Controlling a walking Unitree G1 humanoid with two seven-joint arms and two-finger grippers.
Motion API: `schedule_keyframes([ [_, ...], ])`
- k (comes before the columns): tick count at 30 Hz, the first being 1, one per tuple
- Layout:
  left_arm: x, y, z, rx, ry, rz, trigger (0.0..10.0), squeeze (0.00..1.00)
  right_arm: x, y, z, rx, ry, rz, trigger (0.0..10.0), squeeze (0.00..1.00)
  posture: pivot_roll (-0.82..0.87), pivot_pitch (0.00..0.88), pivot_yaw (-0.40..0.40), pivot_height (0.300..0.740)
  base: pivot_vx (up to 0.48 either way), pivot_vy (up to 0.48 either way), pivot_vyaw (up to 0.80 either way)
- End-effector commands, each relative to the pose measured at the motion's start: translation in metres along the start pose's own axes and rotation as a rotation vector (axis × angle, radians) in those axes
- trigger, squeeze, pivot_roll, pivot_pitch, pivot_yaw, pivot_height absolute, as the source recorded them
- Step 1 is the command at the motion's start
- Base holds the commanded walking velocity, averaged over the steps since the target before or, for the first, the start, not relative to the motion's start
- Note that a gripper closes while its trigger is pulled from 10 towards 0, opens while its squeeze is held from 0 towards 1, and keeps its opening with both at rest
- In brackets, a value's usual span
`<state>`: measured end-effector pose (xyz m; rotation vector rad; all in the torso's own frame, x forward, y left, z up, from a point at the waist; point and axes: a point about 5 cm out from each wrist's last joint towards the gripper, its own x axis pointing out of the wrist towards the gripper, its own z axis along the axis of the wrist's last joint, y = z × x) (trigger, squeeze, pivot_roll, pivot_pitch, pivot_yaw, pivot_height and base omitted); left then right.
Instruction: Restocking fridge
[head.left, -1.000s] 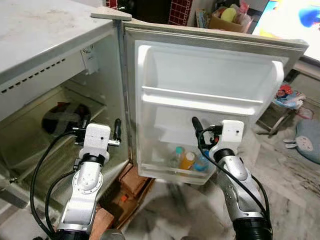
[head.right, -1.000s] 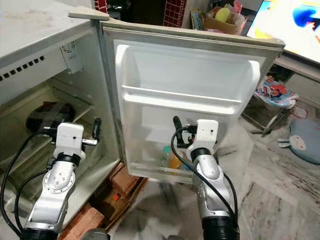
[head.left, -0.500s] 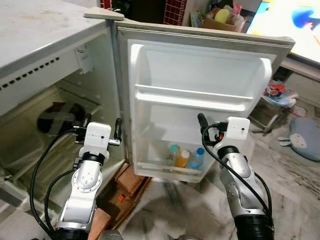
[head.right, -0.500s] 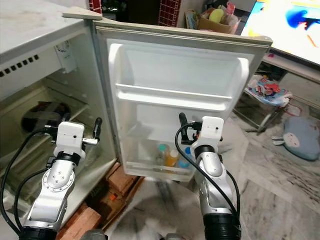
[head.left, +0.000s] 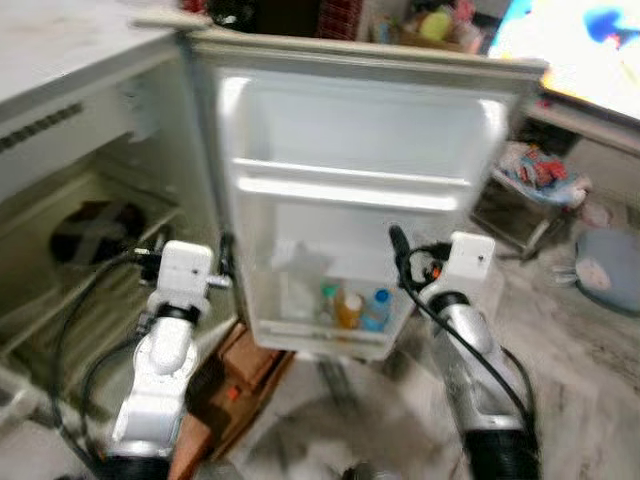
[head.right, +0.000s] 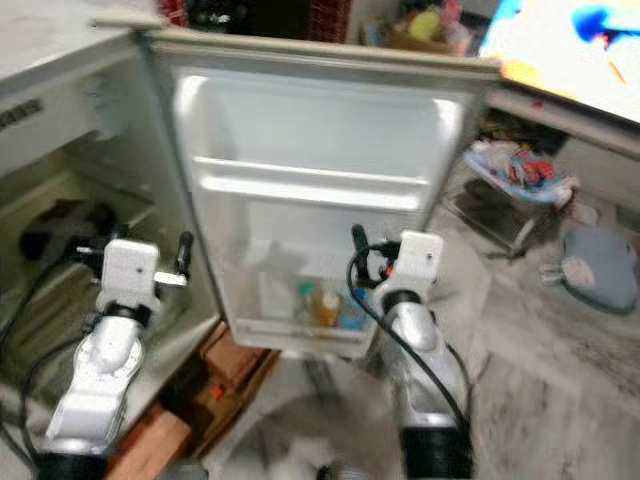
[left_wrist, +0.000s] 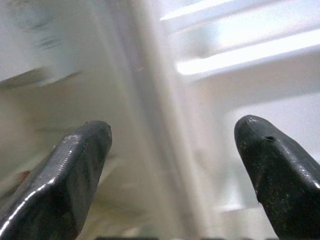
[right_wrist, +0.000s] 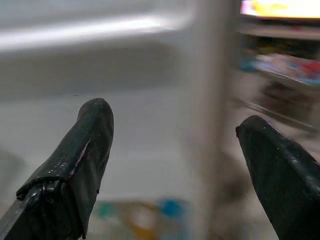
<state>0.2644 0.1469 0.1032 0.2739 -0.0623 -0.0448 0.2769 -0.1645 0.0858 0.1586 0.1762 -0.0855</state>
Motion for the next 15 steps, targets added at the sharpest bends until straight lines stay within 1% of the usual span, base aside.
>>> schedule_keyframes([
  [1, 0.0000, 0.0048, -0.0023, 0.020, 0.010, 0.000, 10.0, 0.00, 0.0023, 0.0044, 0.0071, 0.007, -0.023, 0.007, 10.0, 0.00, 0.09, 0.000, -0.052, 0.740, 0.000, -0.285, -0.57],
  [12, 0.0008, 0.0048, -0.0018, 0.025, 0.009, -0.004, 10.0, 0.00, 0.0021, 0.0062, 0.0069, -0.004, -0.023, 0.013, 10.0, 0.00, 0.09, 0.000, -0.055, 0.740, 0.000, -0.283, -0.80],
  [15, 0.0008, 0.0040, -0.0014, 0.022, 0.011, -0.031, 10.0, 0.00, 0.0027, 0.0067, 0.0069, -0.006, -0.025, 0.015, 10.0, 0.00, 0.10, 0.000, -0.058, 0.740, 0.000, -0.279, -0.80],
])
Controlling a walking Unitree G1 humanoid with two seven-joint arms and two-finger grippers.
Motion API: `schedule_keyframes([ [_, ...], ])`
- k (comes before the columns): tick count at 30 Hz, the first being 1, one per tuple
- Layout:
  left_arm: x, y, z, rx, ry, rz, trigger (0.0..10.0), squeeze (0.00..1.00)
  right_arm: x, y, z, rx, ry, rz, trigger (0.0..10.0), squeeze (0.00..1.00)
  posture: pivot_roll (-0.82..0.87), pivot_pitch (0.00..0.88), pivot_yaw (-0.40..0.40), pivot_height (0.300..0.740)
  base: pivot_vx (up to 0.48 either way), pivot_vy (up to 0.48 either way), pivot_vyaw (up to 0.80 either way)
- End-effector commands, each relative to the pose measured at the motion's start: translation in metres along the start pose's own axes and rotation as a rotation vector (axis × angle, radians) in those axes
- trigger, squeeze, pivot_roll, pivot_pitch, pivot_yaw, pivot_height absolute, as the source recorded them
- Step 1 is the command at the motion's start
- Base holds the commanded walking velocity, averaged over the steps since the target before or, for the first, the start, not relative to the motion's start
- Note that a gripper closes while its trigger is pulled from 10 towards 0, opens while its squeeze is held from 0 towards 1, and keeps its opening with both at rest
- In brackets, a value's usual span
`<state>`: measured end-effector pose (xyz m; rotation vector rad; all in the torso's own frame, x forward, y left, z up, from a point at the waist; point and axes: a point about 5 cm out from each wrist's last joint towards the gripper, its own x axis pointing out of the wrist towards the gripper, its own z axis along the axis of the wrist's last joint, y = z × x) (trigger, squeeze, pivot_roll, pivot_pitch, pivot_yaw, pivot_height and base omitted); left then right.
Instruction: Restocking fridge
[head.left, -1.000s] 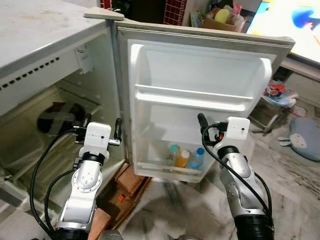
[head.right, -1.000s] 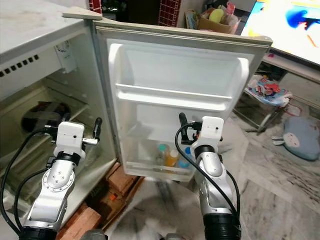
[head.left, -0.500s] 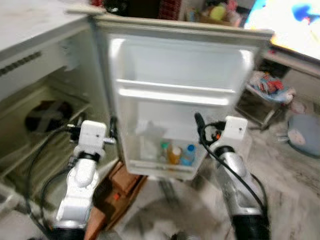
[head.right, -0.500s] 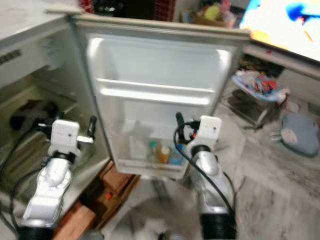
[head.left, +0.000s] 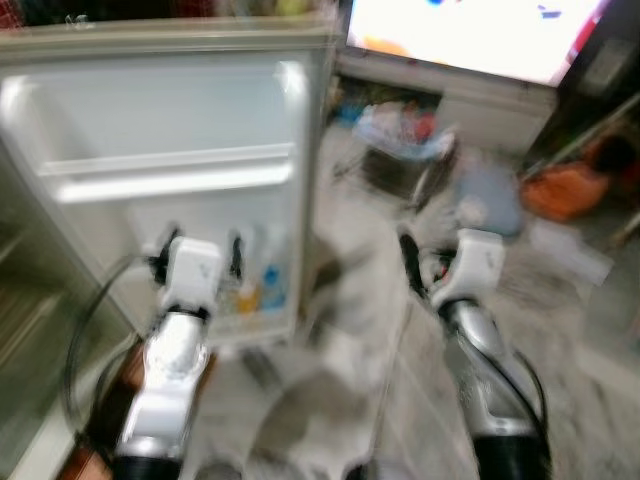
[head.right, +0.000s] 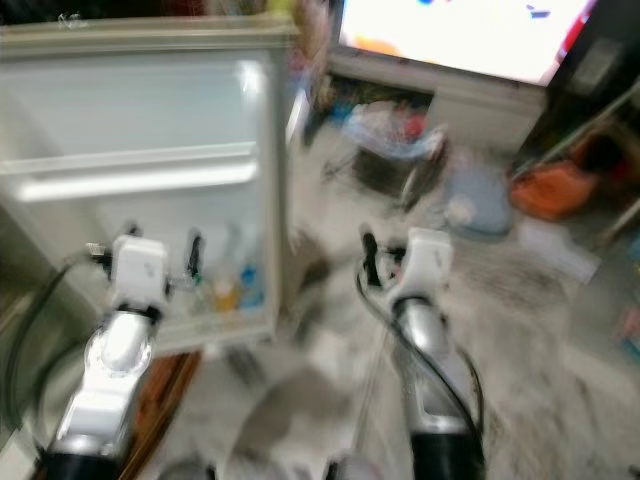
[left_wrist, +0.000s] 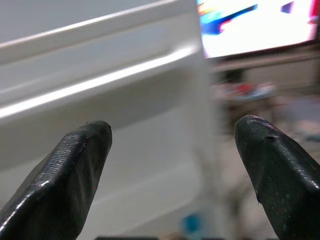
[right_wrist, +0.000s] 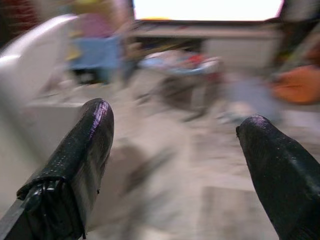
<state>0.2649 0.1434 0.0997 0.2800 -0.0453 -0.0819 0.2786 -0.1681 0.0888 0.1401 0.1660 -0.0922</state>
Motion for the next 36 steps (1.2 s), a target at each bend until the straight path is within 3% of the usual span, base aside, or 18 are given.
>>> schedule_keyframes([
  [1, 0.000, 0.009, 0.001, 0.019, -0.001, 0.008, 10.0, 0.00, 0.002, 0.010, 0.003, 0.012, -0.014, 0.025, 10.0, 0.00, 0.10, 0.000, -0.057, 0.740, 0.000, -0.322, -0.80],
  [8, 0.003, 0.016, 0.000, 0.024, 0.006, 0.030, 10.0, 0.00, 0.004, 0.014, 0.005, 0.002, -0.025, 0.041, 10.0, 0.00, 0.10, 0.000, -0.057, 0.740, 0.000, -0.318, -0.80],
  [23, 0.002, 0.037, 0.013, 0.048, -0.019, 0.047, 10.0, 0.00, 0.010, 0.012, 0.023, -0.044, -0.096, 0.018, 10.0, 0.00, 0.11, 0.073, -0.055, 0.740, 0.000, 0.000, -0.80],
  [30, 0.000, 0.030, 0.008, 0.036, -0.013, 0.029, 10.0, 0.00, 0.009, 0.013, 0.023, -0.047, -0.098, 0.021, 10.0, 0.00, 0.10, 0.073, -0.059, 0.740, 0.000, 0.000, -0.80],
  [36, 0.000, 0.017, 0.007, 0.005, -0.013, 0.001, 10.0, 0.00, 0.005, 0.017, 0.021, -0.026, -0.104, 0.063, 10.0, 0.00, 0.09, 0.053, -0.058, 0.740, 0.133, 0.000, 0.00],
])
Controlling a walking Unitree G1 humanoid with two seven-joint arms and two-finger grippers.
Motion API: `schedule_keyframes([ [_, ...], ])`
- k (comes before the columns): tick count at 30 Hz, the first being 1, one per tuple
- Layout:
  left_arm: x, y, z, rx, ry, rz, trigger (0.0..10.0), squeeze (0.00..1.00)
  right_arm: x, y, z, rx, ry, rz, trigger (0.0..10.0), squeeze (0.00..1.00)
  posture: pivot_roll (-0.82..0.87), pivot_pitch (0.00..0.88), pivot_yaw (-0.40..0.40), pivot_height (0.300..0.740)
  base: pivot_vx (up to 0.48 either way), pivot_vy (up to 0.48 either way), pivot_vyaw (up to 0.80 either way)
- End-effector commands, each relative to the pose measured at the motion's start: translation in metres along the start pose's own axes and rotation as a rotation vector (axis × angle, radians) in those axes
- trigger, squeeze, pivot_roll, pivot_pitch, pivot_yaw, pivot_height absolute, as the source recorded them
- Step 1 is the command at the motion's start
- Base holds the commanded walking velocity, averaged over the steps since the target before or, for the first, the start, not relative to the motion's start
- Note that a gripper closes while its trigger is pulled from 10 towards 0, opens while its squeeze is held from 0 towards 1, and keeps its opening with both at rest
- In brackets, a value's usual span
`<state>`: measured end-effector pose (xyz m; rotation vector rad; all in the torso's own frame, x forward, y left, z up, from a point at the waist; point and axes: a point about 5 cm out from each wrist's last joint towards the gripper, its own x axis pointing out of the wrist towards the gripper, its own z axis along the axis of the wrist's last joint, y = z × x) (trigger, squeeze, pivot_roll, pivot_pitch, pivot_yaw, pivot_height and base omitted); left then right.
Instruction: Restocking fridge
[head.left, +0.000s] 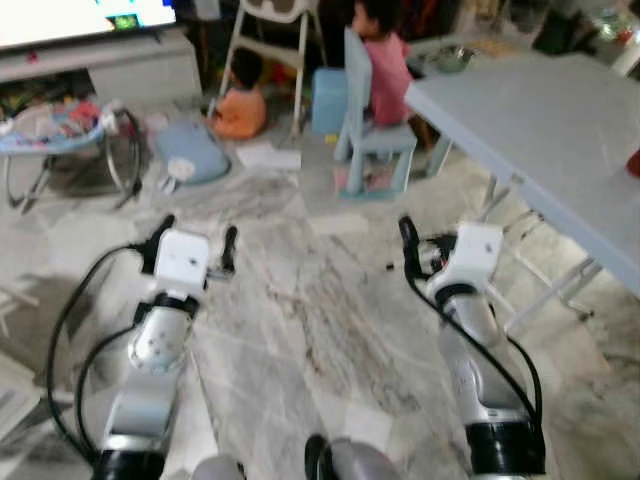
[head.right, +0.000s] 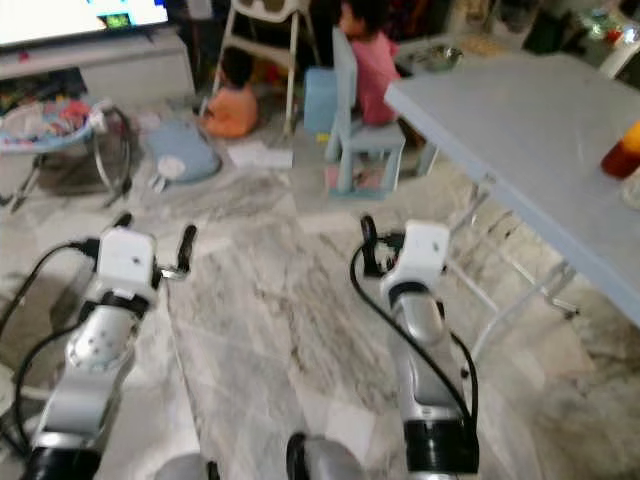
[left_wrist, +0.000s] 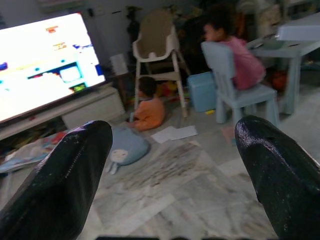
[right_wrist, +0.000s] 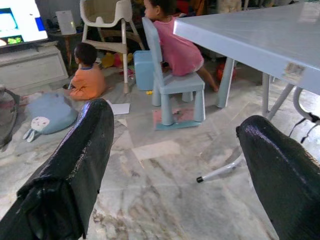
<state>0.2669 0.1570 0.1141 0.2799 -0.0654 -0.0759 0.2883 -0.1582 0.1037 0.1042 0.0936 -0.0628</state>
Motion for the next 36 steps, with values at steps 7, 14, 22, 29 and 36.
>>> schedule_keyframes([
  [7, 0.000, -0.004, -0.002, 0.035, -0.013, -0.023, 10.0, 0.00, 0.000, 0.008, 0.010, -0.006, -0.053, 0.074, 10.0, 0.00, 0.09, 0.044, -0.055, 0.740, 0.454, 0.000, 0.09],
  [14, 0.002, -0.004, 0.000, 0.057, -0.018, -0.023, 10.0, 0.00, 0.001, 0.012, 0.013, -0.007, -0.071, 0.103, 10.0, 0.00, 0.09, 0.037, -0.053, 0.740, 0.480, 0.000, 0.78],
  [22, 0.004, -0.005, 0.000, 0.062, -0.018, -0.014, 10.0, 0.00, 0.004, 0.014, 0.016, -0.012, -0.079, 0.129, 10.0, 0.00, 0.09, 0.026, -0.056, 0.740, 0.480, 0.000, 0.77],
  [29, 0.003, -0.002, -0.005, 0.088, 0.011, 0.018, 10.0, 0.00, 0.003, 0.023, 0.018, -0.072, -0.101, 0.203, 10.0, 0.00, 0.09, 0.025, -0.060, 0.740, 0.480, 0.000, 0.76],
  [36, 0.003, -0.001, -0.005, 0.097, 0.016, 0.035, 10.0, 0.00, 0.003, 0.025, 0.017, -0.064, -0.098, 0.225, 10.0, 0.00, 0.09, 0.032, -0.064, 0.740, 0.480, 0.000, 0.75],
])
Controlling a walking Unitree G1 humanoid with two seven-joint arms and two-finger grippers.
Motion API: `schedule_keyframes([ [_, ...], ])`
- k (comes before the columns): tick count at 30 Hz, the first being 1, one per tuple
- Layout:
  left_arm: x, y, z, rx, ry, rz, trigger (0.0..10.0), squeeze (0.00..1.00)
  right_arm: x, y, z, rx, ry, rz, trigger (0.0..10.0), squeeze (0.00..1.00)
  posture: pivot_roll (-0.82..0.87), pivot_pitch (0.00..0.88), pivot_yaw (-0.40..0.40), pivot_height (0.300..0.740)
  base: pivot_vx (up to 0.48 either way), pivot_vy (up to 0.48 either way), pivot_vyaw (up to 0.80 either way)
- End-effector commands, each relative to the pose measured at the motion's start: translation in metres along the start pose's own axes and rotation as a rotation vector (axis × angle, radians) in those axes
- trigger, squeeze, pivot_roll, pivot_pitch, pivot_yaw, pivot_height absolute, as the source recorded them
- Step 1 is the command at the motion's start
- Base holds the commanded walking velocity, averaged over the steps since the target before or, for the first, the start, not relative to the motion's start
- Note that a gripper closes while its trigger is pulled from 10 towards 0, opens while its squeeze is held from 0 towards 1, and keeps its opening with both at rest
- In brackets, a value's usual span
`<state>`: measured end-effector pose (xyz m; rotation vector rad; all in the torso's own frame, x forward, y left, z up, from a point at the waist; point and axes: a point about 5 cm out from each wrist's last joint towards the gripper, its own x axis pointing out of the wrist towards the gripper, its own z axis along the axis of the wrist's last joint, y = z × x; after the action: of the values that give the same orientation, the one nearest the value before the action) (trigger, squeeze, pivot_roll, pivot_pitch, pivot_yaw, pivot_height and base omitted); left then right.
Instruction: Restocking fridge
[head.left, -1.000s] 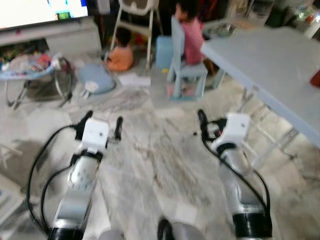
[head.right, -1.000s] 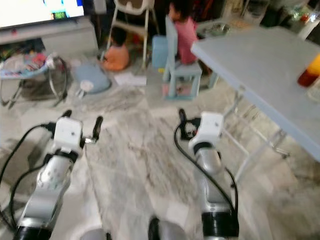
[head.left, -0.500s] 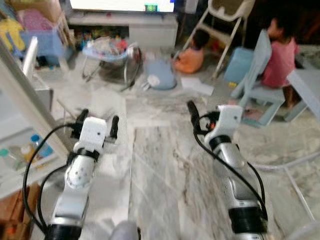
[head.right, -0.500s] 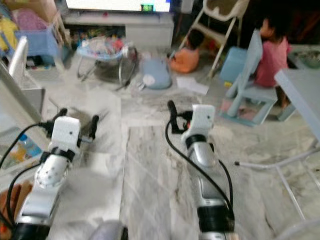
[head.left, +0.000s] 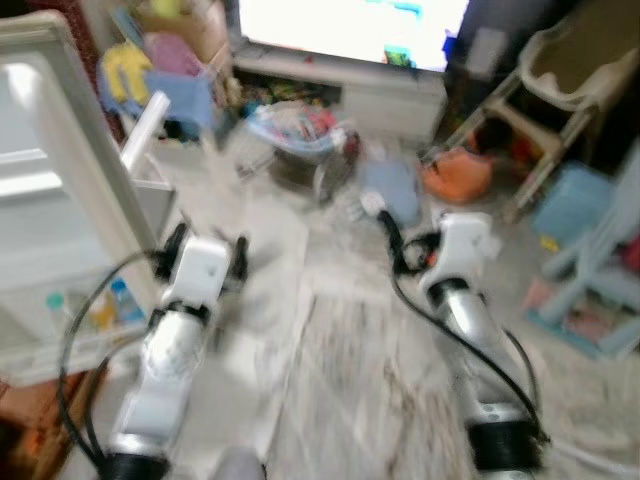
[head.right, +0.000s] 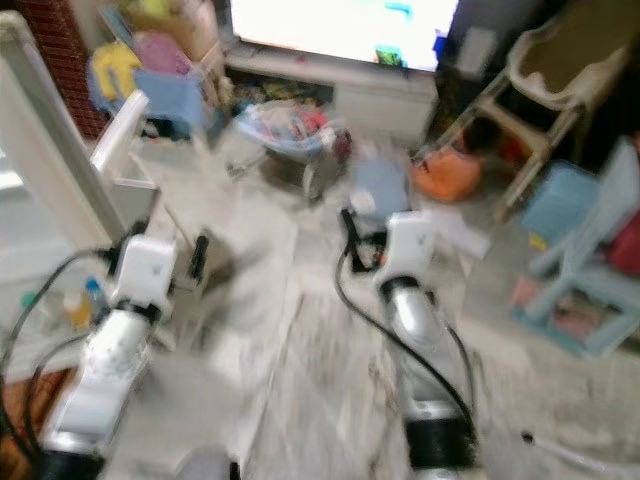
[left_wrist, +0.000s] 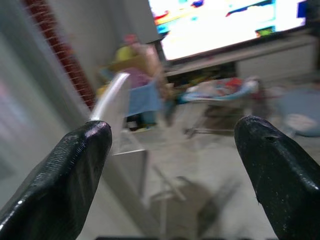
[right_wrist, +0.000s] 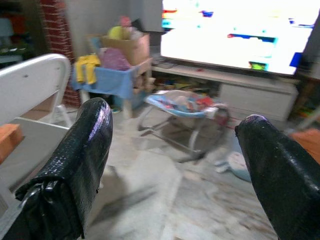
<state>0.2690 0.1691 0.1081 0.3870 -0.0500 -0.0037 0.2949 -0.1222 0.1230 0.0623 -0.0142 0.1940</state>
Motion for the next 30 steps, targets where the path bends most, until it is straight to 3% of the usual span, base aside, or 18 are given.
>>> schedule_keyframes([
  [1, 0.001, -0.011, 0.005, -0.011, -0.013, -0.028, 10.0, 0.00, -0.003, -0.012, 0.001, -0.014, 0.000, -0.031, 10.0, 0.00, 0.09, 0.032, -0.064, 0.740, 0.480, 0.000, 0.75],
  [9, 0.001, -0.014, 0.004, 0.007, -0.004, -0.028, 10.0, 0.00, -0.003, -0.007, 0.000, 0.009, -0.002, 0.014, 10.0, 0.00, 0.09, 0.037, -0.063, 0.740, 0.436, 0.000, 0.74],
  [16, -0.002, -0.014, 0.001, 0.017, 0.024, -0.011, 10.0, 0.00, -0.004, 0.001, -0.001, -0.011, 0.004, 0.096, 10.0, 0.00, 0.09, 0.034, -0.060, 0.740, 0.341, -0.333, 0.72],
  [18, -0.006, -0.012, -0.002, 0.016, 0.035, -0.007, 10.0, 0.00, -0.005, -0.001, -0.001, -0.012, 0.004, 0.079, 10.0, 0.00, 0.09, 0.032, -0.059, 0.740, 0.326, -0.345, 0.72],
  [23, -0.033, -0.002, -0.020, -0.014, 0.099, 0.023, 10.0, 0.00, -0.018, -0.022, -0.014, -0.015, 0.031, -0.035, 10.0, 0.00, 0.11, 0.005, -0.040, 0.740, 0.195, -0.210, 0.63],
  [27, -0.048, 0.006, -0.031, 0.015, 0.152, 0.026, 10.0, 0.00, -0.026, -0.032, -0.027, -0.006, 0.064, -0.087, 10.0, 0.00, 0.13, 0.000, -0.017, 0.740, 0.000, 0.000, 0.00],
  [30, -0.051, 0.010, -0.034, 0.019, 0.160, 0.027, 10.0, 0.00, -0.026, -0.035, -0.034, 0.017, 0.077, -0.113, 10.0, 0.00, 0.16, 0.000, 0.008, 0.740, 0.000, 0.000, 0.00],
])
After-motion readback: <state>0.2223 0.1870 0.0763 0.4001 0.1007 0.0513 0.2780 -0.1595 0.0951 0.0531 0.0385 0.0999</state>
